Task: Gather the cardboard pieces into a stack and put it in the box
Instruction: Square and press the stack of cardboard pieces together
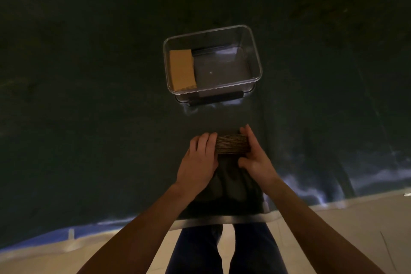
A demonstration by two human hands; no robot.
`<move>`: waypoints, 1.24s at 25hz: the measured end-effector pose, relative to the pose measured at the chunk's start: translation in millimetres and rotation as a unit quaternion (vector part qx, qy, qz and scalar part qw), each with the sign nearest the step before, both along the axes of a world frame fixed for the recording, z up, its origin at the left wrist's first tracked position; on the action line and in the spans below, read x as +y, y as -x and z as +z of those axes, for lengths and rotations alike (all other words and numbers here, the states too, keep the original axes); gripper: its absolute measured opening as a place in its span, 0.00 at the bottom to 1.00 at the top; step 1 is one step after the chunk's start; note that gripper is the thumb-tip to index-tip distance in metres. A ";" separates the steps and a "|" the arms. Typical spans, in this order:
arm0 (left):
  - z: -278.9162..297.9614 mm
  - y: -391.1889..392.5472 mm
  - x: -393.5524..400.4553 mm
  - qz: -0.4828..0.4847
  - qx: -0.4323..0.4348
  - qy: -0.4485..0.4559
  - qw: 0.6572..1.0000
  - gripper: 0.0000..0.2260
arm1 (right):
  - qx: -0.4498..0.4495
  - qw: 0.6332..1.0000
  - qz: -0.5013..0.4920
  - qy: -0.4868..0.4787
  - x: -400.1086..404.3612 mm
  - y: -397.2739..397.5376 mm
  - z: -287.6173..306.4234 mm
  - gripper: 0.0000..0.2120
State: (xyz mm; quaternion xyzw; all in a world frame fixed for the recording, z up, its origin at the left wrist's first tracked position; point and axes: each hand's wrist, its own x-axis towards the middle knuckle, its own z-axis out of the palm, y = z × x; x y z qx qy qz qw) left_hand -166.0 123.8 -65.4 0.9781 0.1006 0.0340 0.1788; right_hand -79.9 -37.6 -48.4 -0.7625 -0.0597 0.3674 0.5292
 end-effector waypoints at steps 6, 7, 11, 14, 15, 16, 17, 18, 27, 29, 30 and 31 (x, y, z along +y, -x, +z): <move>6.2 -2.8 9.4 -0.020 0.012 0.104 0.994 0.29 | -0.256 0.942 0.130 0.171 6.5 -21.0 5.3 0.28; 7.6 -2.7 10.1 -0.006 0.021 0.180 0.983 0.32 | -0.269 0.936 0.141 0.180 8.0 -22.1 4.4 0.27; 15.2 -4.3 -8.1 0.103 -0.025 0.414 0.904 0.44 | -0.317 0.911 0.158 0.209 13.6 -20.9 -0.5 0.27; 14.2 -6.6 -12.6 0.135 -0.037 0.416 0.898 0.46 | -0.335 0.903 0.164 0.212 14.5 -19.7 -3.6 0.28; 12.8 -5.9 -8.9 0.116 -0.026 0.399 0.909 0.46 | -0.340 0.900 0.168 0.213 14.2 -20.1 -3.7 0.28; 11.5 -5.0 -4.2 0.092 -0.009 0.380 0.920 0.46 | -0.346 0.898 0.171 0.213 13.1 -21.0 -3.7 0.28; 10.3 -3.9 1.5 0.072 0.006 0.365 0.928 0.45 | -0.350 0.896 0.173 0.211 12.2 -22.2 -3.6 0.28; 8.6 -2.1 7.7 0.059 0.016 0.349 0.935 0.43 | -0.352 0.895 0.177 0.209 11.2 -23.1 -3.4 0.27; 23.8 -23.6 50.1 0.046 0.039 0.251 0.966 0.24 | -0.423 0.859 0.196 0.210 18.1 -43.8 10.1 0.26; 25.1 -29.6 53.8 0.050 0.023 0.260 0.964 0.25 | -0.428 0.860 0.189 0.204 23.6 -49.6 12.0 0.27; 24.1 -31.7 54.6 0.052 0.033 0.263 0.963 0.25 | -0.417 0.864 0.197 0.204 25.2 -50.9 10.9 0.28; 22.2 -33.4 54.2 0.053 0.053 0.263 0.962 0.24 | -0.397 0.870 0.209 0.206 25.6 -52.1 9.2 0.29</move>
